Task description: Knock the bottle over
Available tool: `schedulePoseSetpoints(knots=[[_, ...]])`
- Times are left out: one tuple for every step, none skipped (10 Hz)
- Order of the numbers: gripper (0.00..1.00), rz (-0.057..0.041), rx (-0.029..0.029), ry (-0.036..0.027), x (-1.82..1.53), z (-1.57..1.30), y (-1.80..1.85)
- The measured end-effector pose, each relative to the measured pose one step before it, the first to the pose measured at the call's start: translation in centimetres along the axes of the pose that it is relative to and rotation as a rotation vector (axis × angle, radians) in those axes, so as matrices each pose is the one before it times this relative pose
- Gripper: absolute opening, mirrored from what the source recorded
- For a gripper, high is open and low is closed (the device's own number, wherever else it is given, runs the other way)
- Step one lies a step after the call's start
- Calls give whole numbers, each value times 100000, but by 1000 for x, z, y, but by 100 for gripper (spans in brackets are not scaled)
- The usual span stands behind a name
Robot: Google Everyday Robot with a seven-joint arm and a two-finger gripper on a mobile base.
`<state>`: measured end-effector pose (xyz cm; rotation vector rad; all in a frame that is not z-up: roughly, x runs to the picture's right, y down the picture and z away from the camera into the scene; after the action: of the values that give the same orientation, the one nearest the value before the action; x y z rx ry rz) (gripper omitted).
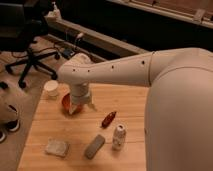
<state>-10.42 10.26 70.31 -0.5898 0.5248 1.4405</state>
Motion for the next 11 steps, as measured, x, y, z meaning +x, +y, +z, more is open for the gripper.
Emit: schedulePoseSetpoints(knots=[[74,-1,2,18,3,8,1],[74,15,67,203,21,111,-21],[74,-29,-26,-8,5,-12,20],[74,94,2,-25,-15,-8,-48],[74,-55,12,19,7,12,25],[74,-35,-7,-8,3,-6,19],[74,-256,205,-235,-10,-37,28],[74,149,230,-221,299,-195,94],[74,76,85,-31,879,-389,402],[74,222,-856,378,1466,-329,499],[74,770,-1400,868,1496,-166,253]])
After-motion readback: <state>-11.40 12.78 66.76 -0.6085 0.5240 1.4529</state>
